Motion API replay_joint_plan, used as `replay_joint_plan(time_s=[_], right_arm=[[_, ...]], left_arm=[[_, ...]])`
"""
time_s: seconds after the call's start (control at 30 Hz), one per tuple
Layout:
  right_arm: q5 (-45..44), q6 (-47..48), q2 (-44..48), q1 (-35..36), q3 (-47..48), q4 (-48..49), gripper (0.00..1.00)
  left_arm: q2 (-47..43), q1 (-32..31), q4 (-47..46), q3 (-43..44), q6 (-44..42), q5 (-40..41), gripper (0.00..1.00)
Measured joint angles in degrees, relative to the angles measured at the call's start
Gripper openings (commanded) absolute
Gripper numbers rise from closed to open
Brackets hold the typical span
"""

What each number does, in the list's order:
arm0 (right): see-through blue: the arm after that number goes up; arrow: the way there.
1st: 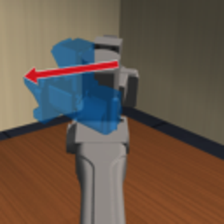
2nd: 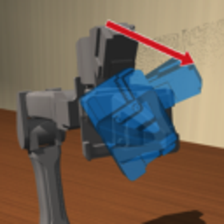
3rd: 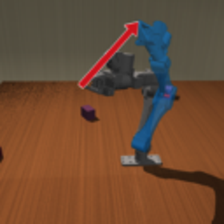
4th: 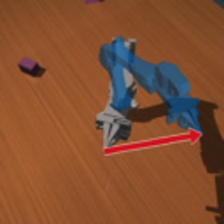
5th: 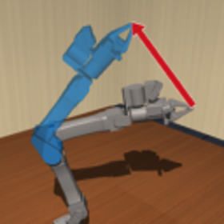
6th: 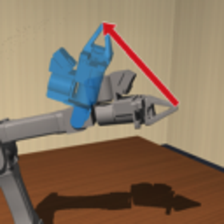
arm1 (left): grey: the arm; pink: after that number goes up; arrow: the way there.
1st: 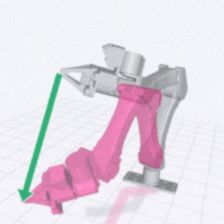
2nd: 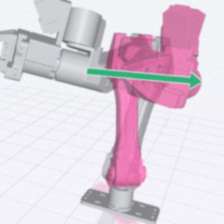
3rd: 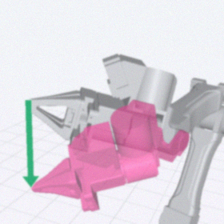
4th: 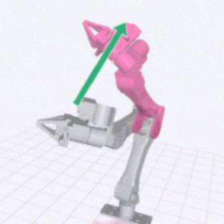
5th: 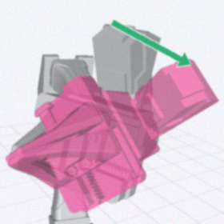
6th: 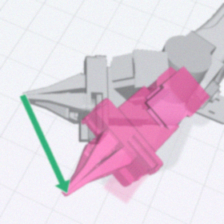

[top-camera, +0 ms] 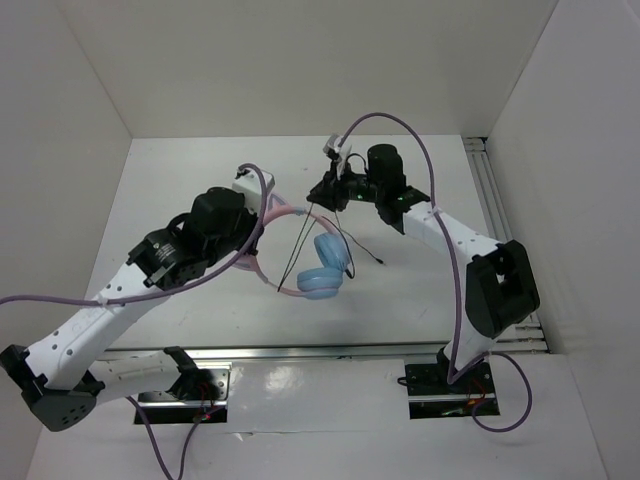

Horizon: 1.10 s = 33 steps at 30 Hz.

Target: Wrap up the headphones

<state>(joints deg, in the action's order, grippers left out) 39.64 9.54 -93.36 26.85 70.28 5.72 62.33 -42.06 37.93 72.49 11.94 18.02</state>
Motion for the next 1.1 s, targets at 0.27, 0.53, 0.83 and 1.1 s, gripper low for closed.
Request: replay_joint_plan(time_s=[0.27, 0.53, 0.83, 1.1], right_arm=[[4.2, -10.3, -5.4, -4.0, -2.4, 16.1, 0.59], [8.4, -23.5, -15.1, -4.3, -4.5, 33.9, 0.72], [11.2, -36.0, -18.5, -4.2, -11.7, 54.7, 0.75], [4.9, -31.4, -9.5, -4.4, -23.9, 52.8, 0.72]], left_arm=[[-1.7, -1.0, 6.6, 5.0, 1.2, -5.3, 0.00], [-1.7, -1.0, 9.3, 6.2, 3.1, -7.0, 0.00], [0.1, -1.1, 15.8, 13.1, 9.9, 0.7, 0.00], [1.0, -1.1, 21.1, 16.7, 16.2, 6.9, 0.00]])
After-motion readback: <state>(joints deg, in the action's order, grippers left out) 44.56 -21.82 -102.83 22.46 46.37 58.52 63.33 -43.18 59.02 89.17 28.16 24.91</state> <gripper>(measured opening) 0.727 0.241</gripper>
